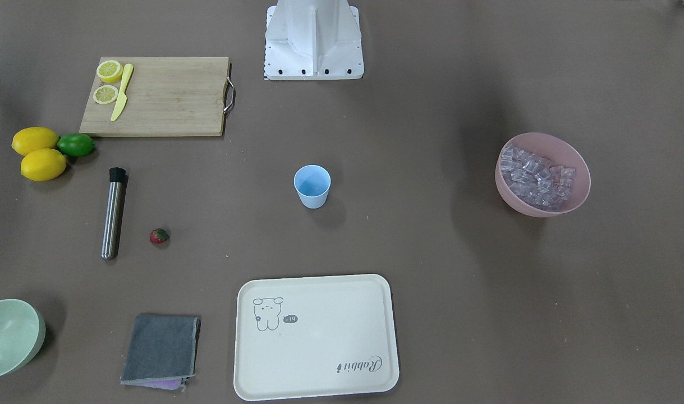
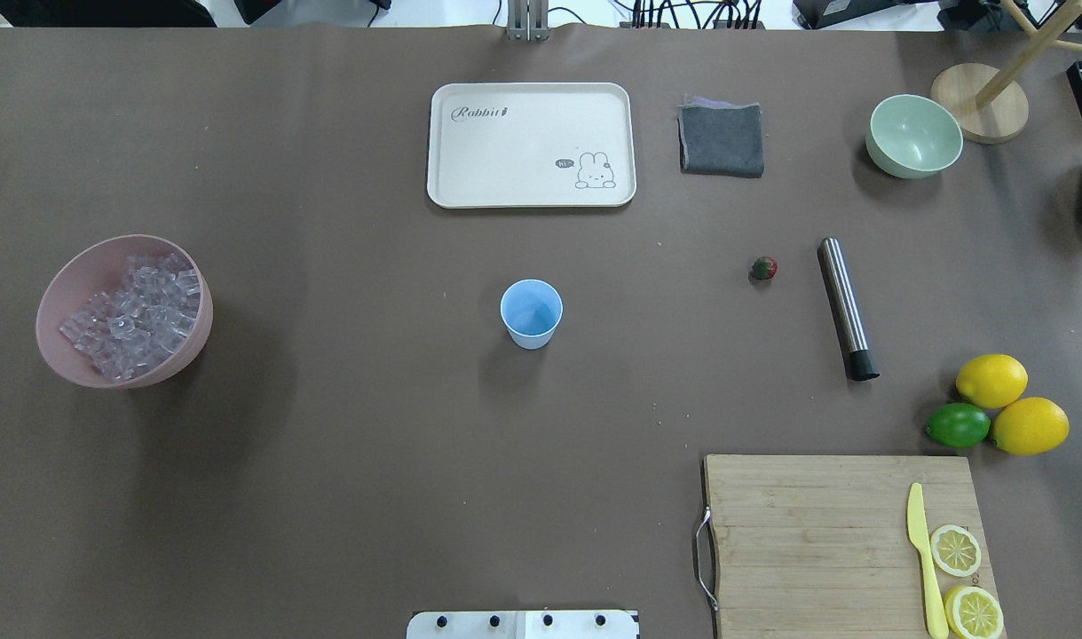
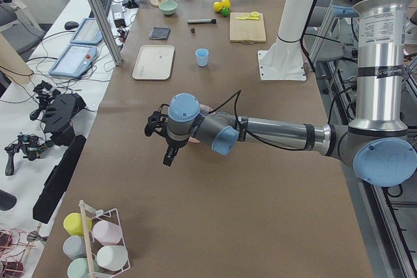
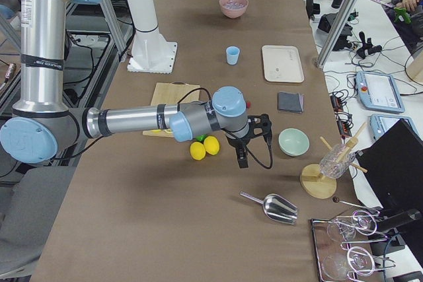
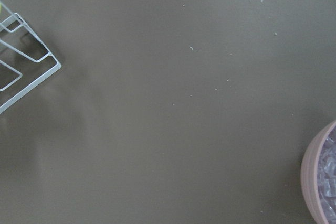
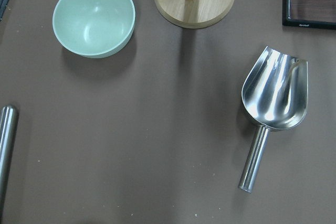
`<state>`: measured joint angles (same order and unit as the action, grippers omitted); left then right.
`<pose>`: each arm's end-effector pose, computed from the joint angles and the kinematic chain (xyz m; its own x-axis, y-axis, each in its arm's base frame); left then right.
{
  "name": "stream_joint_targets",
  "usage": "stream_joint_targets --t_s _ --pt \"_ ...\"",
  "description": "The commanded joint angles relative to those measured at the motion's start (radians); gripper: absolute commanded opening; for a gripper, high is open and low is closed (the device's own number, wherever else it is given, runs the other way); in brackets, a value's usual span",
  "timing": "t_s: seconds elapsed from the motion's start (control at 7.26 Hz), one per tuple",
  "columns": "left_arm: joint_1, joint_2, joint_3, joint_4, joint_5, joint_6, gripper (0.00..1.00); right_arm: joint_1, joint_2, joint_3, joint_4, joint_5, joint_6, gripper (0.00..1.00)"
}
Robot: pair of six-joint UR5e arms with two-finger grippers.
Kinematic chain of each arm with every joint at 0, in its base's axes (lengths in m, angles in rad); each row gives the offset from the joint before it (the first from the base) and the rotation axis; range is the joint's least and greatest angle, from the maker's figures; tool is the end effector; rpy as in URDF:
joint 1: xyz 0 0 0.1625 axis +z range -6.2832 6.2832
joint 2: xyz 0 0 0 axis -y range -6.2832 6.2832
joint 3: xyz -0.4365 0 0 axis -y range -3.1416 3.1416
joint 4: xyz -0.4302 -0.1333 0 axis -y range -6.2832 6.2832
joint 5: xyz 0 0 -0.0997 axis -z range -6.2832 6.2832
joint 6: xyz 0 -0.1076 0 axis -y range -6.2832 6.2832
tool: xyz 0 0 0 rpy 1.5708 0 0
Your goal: Mash ice and strawberries in cup
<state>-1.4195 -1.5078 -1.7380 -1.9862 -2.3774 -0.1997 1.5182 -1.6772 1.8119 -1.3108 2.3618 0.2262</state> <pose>0.0240 -0.5263 0.5685 0.6435 0.2793 -0.7127 -0.0032 0.9320 0.3624 0.0304 -0.5034 0.5703 0.6811 -0.0954 0.7259 -0.1070 0.9679 0.2275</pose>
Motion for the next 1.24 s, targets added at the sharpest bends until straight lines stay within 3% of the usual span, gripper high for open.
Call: stream_joint_targets --t_s 0.0,0.14,0.41,0.55,0.96,1.1 --pt "0.123 -0.002 -0.061 -0.003 0.001 -0.154 1.0 -0.013 -0.001 0.007 0.008 0.002 0.019 1.0" --pt "0.163 -0.002 -0.105 -0.008 -0.005 -0.279 1.0 -0.013 -0.001 0.007 0.008 0.002 0.019 1.0" --pt "0.267 -0.009 -0.147 -0.07 0.007 -0.258 0.99 -0.013 -0.004 0.007 0.01 0.002 0.019 1.0" --pt "0.318 -0.076 -0.143 -0.075 0.009 -0.244 0.98 -0.013 -0.004 0.007 0.01 0.002 0.019 1.0" --pt "0.396 -0.094 -0.126 -0.068 0.039 0.163 0.98 -0.013 -0.01 0.007 0.01 0.002 0.019 1.0" --pt "0.396 -0.092 -0.132 -0.068 0.173 0.333 0.98 -0.013 -0.01 0.007 0.01 0.002 0.019 1.0"
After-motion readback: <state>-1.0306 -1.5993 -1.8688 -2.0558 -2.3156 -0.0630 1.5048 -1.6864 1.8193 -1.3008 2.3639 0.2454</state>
